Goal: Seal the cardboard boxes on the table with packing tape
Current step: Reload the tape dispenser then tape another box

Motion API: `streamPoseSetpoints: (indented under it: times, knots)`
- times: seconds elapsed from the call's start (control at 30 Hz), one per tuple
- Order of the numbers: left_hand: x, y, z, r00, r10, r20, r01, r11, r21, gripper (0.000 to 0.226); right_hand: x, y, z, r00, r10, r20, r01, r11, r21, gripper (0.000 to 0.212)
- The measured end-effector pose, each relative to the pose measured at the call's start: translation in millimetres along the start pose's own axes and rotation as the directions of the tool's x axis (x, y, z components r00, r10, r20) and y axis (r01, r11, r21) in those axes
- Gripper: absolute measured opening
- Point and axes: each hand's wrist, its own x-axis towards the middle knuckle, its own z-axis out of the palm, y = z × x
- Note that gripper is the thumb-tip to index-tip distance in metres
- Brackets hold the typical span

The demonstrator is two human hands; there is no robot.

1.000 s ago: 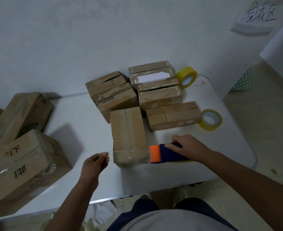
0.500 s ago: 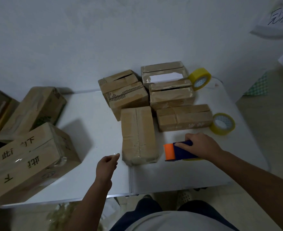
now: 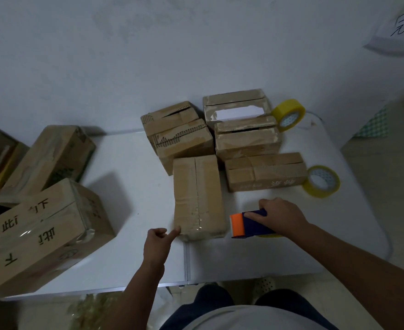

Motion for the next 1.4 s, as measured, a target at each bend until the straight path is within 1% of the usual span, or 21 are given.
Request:
streamPoseSetpoints:
  times: [0.1,0.2,0.37,0.57,0.73,0.8,0.87,0.9,0.93,0.97,1.0,1.03,1.07,1.1,1.13,1.17,1.2,1.23,1.27,1.3,1.4]
  knots:
    - [7.6,2.2,-12.7,1.0,0.013,-0.001,-0.013,0.999,0.033,0.048,-2.4,-12.0,7.9,1.0,-0.01,-0.003,0.01,1.0,-0.004,0.059]
    - [20.0,2.5,-25.1,0.999,0.01,0.041,-0.012,0.999,0.041,0.048,-5.6,-21.8,17.4,0.999,-0.013,-0.03,0.014,1.0,0.022,0.054]
    - [26.7,2.4,-24.7,0.994,0.004,0.11,-0.01,0.998,0.055,0.05,-5.2,-15.1,28.5,0.999,0.014,-0.031,-0.014,1.0,0.02,0.062]
    - [28.0,2.8,-29.6,0.985,-0.003,0.174,-0.008,0.998,0.067,0.051,-1.1,-14.9,33.5,0.999,-0.012,-0.051,0.012,1.0,0.011,0.063]
    - [26.6,2.9,-39.3,0.978,0.072,0.194,-0.091,0.991,0.095,0.028,-2.9,-13.5,35.2,0.999,0.0,-0.053,0.002,0.999,0.039,0.062]
    - [27.7,2.6,-44.7,0.977,0.101,0.187,-0.13,0.98,0.15,0.024,-3.4,-14.2,35.7,0.998,-0.003,-0.063,0.006,0.999,0.047,0.061]
    - [33.4,1.5,-49.8,0.969,0.123,0.214,-0.184,0.938,0.294,0.025,-3.4,-14.8,35.6,0.998,-0.004,-0.067,0.007,0.999,0.043,0.061]
    - [36.6,0.1,-52.8,0.966,0.13,0.225,-0.21,0.898,0.386,0.024,-3.5,-14.8,35.7,0.998,-0.005,-0.066,0.008,0.999,0.043,0.061]
    - [38.8,0.0,-56.1,0.963,0.154,0.22,-0.247,0.83,0.5,0.023,-3.4,-14.7,35.8,0.998,-0.006,-0.066,0.009,0.999,0.046,0.061]
    - [41.5,0.1,-59.0,0.958,0.218,0.184,-0.285,0.724,0.628,0.022,-3.5,-14.8,36.0,0.998,-0.007,-0.068,0.011,0.999,0.051,0.061]
    - [42.4,2.0,-59.6,0.926,0.355,0.127,-0.332,0.609,0.721,0.027,-3.6,-14.8,36.4,0.998,-0.006,-0.07,0.01,0.998,0.055,0.061]
    - [40.5,5.4,-56.2,0.84,0.532,0.105,-0.416,0.508,0.754,0.034,-3.5,-14.9,37.5,0.997,-0.006,-0.074,0.01,0.998,0.059,0.061]
    - [33.6,13.9,-47.5,0.734,0.669,0.115,-0.529,0.459,0.714,0.038,-3.6,-14.9,38.8,0.997,-0.006,-0.079,0.01,0.998,0.06,0.061]
    - [21.4,28.4,-33.9,0.646,0.748,0.151,-0.649,0.435,0.624,0.041,-3.2,-14.9,39.6,0.997,-0.004,-0.082,0.009,0.998,0.059,0.061]
    - [9.7,42.9,-17.7,0.559,0.781,0.277,-0.76,0.351,0.547,0.044,-3.0,-14.5,40.2,0.997,-0.001,-0.079,0.006,0.998,0.056,0.062]
    - [3.9,51.5,0.6,0.45,0.767,0.458,-0.844,0.196,0.5,0.048,-2.6,-13.9,40.3,0.997,0.0,-0.073,0.004,0.998,0.058,0.062]
    - [5.1,53.3,18.0,0.351,0.697,0.625,-0.876,0.01,0.482,0.05,-2.6,-12.8,39.8,0.998,-0.001,-0.069,0.005,0.998,0.062,0.061]
    - [12.3,49.4,32.3,0.296,0.614,0.732,-0.871,-0.142,0.471,0.051,-2.6,-11.4,39.0,0.998,-0.003,-0.069,0.008,0.998,0.068,0.061]
    - [21.4,45.4,40.6,0.305,0.549,0.778,-0.847,-0.217,0.485,0.051,-2.9,-9.9,37.7,0.997,-0.007,-0.073,0.013,0.997,0.071,0.06]
    - [32.7,38.7,45.3,0.329,0.507,0.797,-0.827,-0.253,0.502,0.052,-3.9,-8.5,36.2,0.997,-0.011,-0.079,0.017,0.997,0.071,0.06]
    - [41.1,28.1,49.4,0.331,0.49,0.806,-0.796,-0.314,0.518,0.055,-9.4,-2.4,32.8,0.997,-0.015,-0.076,0.021,0.997,0.075,0.057]
